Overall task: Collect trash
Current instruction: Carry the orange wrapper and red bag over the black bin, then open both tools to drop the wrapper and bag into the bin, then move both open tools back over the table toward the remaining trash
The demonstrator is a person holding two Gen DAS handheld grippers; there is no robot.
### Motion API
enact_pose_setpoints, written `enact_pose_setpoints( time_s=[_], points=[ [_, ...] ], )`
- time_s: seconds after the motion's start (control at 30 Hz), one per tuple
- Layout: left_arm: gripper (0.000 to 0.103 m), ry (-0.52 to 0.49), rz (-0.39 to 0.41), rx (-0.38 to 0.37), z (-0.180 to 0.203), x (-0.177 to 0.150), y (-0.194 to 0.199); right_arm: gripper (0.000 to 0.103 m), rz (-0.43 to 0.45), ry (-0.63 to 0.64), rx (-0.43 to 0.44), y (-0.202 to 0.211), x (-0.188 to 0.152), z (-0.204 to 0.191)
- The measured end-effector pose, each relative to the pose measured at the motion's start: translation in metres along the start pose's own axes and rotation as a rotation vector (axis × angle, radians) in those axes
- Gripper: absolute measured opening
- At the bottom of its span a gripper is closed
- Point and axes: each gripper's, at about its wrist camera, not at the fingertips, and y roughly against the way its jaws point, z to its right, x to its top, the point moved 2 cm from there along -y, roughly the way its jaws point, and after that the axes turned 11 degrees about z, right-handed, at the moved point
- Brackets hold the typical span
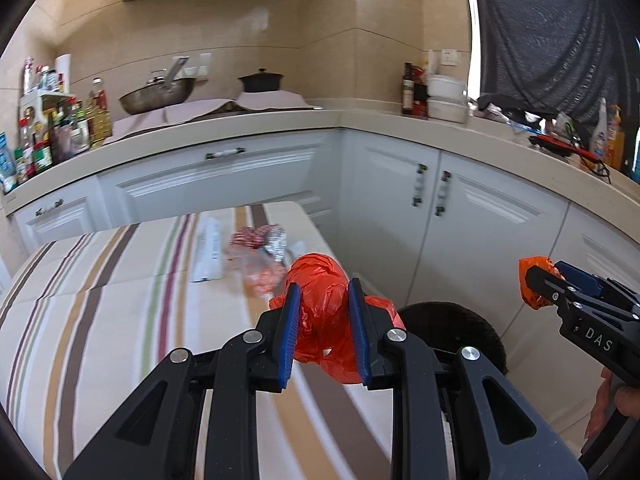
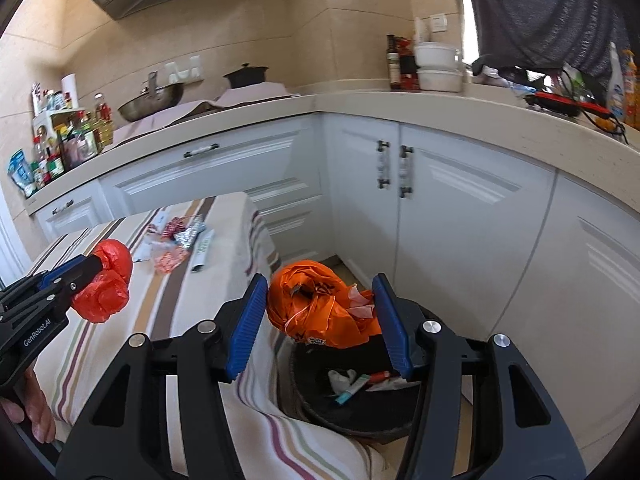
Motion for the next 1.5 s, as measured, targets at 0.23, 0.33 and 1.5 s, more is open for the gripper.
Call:
enact_pose_setpoints(
  time_s=[0.23, 0.33, 1.5],
  points=[
    [0.025, -0.03, 0.022, -0.049, 0.035, -0.001, -0.011, 0.053, 0.006, -0.019, -0.037, 0.004, -0.005, 0.028],
    [0.025, -0.043, 0.015, -0.07, 0.05, -0.004, -0.019, 0.053, 0.002, -0.019, -0.051, 0.001, -0.009, 0.039],
    [0.056, -0.029, -0.192, -0.107, 0.114, -0.034, -0.12, 0.066, -0.089, -0.057, -0.121, -0.088, -0.031, 0.09]
  ],
)
